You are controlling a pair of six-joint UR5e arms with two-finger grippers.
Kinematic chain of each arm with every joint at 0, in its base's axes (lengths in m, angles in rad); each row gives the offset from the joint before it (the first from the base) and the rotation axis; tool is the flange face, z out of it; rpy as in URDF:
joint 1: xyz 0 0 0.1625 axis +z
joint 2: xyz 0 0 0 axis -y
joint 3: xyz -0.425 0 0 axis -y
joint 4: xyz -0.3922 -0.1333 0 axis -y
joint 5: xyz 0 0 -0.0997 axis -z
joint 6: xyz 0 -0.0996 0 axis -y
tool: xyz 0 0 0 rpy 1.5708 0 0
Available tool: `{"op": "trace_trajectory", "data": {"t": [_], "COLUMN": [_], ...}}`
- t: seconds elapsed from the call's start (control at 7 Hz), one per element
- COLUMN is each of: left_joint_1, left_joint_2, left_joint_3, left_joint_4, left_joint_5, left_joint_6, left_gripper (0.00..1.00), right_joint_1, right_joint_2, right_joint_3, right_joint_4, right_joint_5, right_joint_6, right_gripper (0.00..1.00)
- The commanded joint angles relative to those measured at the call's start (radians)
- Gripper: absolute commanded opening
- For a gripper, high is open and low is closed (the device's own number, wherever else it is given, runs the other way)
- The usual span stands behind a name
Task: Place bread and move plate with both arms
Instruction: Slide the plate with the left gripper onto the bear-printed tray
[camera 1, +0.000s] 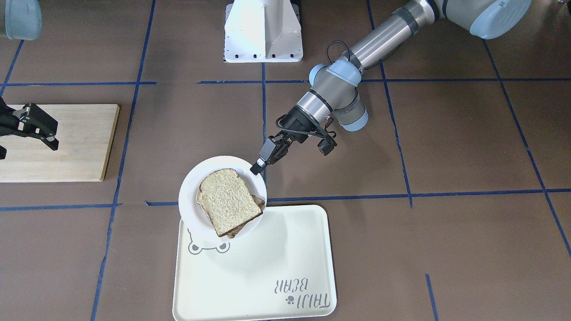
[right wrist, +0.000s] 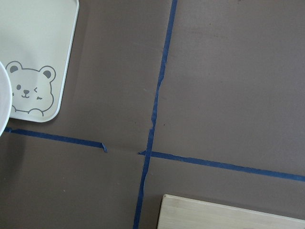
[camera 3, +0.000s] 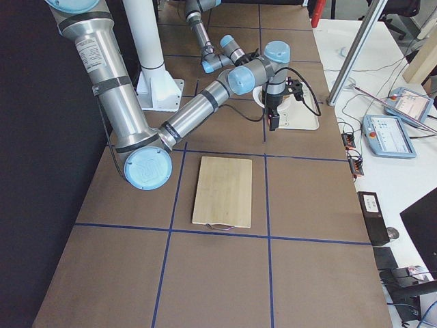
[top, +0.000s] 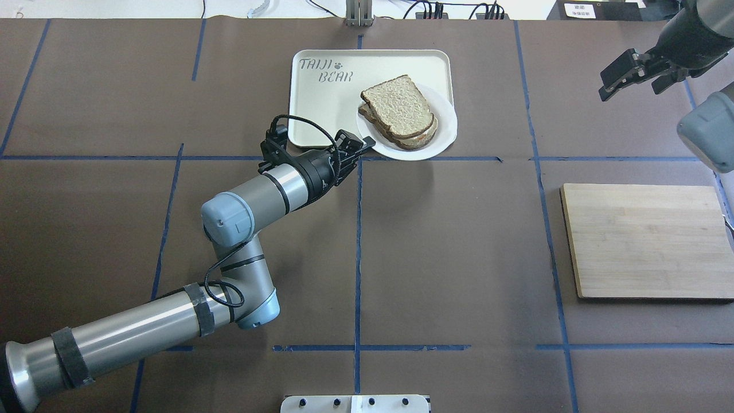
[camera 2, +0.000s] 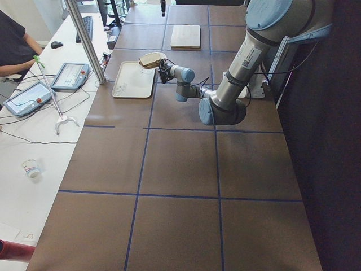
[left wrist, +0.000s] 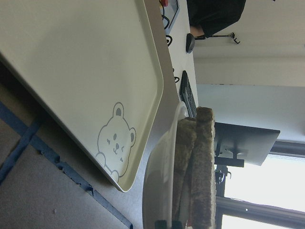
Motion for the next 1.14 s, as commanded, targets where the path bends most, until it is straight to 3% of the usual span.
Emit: {"op": "trace_trajectory", "data": {"t": [0.0,0.29,0.71,1.0], "left_joint_1": [-0.027,-0.066,-0.067,-0.069], "left_joint_2": [-0.074,-0.122,-0.139,-0.15], "left_joint_3": [0.144,0.247,0.283,0.283], "left_joint_4": [0.006,0.011,0.012,0.056], "left_joint_5": [0.028,0.028,0.02,0.019], "left_joint_6": [-0.005,-0.057,-0.059,-0.059], "left_gripper": [0.0,0.0,0.01,0.09], "right_joint_1": [0.0,-0.002,-0.002,-0.002], "right_joint_2": [0.0,-0.002,-0.002,-0.014], "right_joint_3": [-0.001,-0.001,-0.004,-0.005], "right_joint_4": [0.002,0.002,0.002,0.004], "right_joint_5": [-0.001,-0.001,-0.001,-0.004], "right_joint_6": [0.006,0.009,0.007,0.003], "right_gripper": [1.0,1.0,1.0,1.0]}}
